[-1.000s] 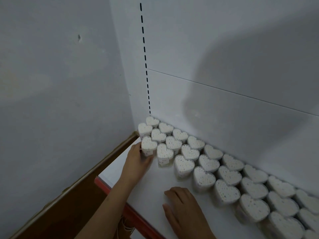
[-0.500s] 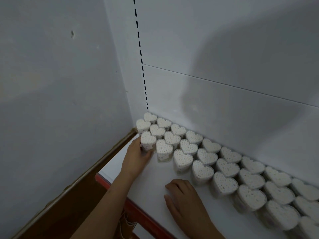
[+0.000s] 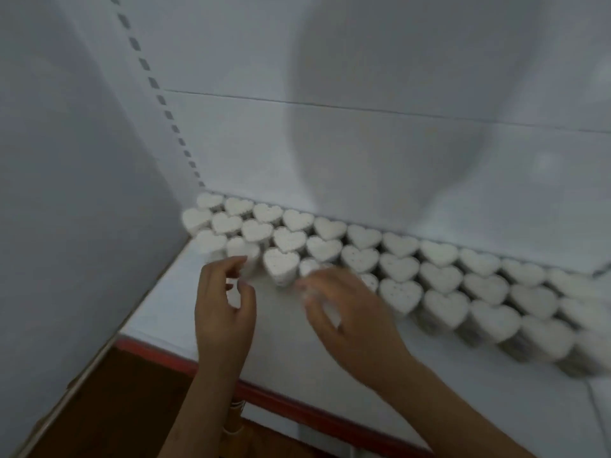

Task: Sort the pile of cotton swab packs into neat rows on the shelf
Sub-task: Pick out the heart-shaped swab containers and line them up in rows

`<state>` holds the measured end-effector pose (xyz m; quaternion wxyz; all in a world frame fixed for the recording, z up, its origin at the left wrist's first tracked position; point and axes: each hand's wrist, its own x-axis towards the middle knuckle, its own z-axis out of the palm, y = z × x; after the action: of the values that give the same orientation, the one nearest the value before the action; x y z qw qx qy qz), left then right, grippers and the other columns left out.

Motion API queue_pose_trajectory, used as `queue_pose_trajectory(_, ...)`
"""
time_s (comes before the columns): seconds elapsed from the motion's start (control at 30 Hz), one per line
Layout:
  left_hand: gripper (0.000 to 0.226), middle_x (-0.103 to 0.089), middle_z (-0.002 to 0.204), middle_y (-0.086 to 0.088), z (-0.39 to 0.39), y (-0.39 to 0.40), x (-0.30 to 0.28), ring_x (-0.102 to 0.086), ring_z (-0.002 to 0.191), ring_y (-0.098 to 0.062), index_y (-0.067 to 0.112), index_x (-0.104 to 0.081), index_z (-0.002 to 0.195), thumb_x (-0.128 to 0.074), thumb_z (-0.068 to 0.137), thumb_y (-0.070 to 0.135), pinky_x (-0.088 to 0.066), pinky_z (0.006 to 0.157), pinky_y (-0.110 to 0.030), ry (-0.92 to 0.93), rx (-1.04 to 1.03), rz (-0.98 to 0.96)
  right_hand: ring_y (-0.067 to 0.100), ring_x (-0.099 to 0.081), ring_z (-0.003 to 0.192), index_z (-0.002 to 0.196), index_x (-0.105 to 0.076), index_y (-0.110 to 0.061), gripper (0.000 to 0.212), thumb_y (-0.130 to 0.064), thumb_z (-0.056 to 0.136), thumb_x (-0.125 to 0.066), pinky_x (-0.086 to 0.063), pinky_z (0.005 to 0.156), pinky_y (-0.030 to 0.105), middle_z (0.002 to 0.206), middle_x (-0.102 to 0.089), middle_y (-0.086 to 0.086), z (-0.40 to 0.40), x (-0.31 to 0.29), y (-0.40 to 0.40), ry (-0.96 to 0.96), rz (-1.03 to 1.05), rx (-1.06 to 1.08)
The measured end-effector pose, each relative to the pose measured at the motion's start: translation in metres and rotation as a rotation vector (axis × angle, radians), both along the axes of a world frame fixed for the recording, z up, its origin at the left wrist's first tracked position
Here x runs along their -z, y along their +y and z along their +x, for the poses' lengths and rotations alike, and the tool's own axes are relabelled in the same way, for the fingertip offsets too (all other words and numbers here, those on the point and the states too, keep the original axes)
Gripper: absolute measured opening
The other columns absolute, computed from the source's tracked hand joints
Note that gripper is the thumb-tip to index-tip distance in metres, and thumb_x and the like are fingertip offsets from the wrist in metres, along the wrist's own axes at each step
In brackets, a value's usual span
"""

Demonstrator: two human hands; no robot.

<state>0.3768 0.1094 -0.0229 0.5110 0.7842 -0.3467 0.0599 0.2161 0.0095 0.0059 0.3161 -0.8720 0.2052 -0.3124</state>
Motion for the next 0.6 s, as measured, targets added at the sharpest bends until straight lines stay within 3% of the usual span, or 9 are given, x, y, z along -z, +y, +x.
queue_pose_trajectory(0.17, 0.03, -0.056, 0.119, 0.007, -0.088, -0.051, -0.007, -0.055, 0.11, -0.004, 0.023, -0.058, 0.126, -0.054, 0.1, 0.01, -0.043, 0.092, -0.013, -0.011, 0.424, 0.028, 0.005, -0.058, 0.112, 0.124, -0.062, -0.018, 0.038, -0.04, 0.099, -0.045, -0.048, 0.095, 0.025, 0.12, -0.063, -0.009, -0.063, -0.034, -0.053, -0.168, 0.076, 0.353)
queue_pose_trajectory(0.4, 0.042, -0.047, 0.137, 0.024, -0.239, -0.069, -0.021, -0.046, 0.132, -0.005, 0.034, -0.05, 0.141, -0.048, 0.099, 0.036, -0.04, 0.104, -0.019, -0.022, 0.762, 0.101, 0.004, -0.038, 0.138, 0.147, -0.042, -0.025, 0.054, -0.053, 0.101, -0.035, -0.036, 0.114, 0.033, 0.148, -0.044, -0.013, -0.2, -0.057, -0.07, -0.158, 0.085, 0.524)
queue_pose_trajectory(0.6, 0.049, -0.042, 0.137, 0.033, -0.413, -0.096, -0.033, -0.045, 0.128, 0.003, 0.041, -0.041, 0.145, -0.042, 0.097, 0.053, -0.043, 0.102, -0.022, -0.022, 0.934, 0.126, 0.003, -0.029, 0.143, 0.151, -0.036, -0.026, 0.059, -0.056, 0.1, -0.033, -0.025, 0.114, 0.022, 0.154, -0.037, -0.014, -0.396, -0.091, -0.07, -0.146, -0.023, 0.677)
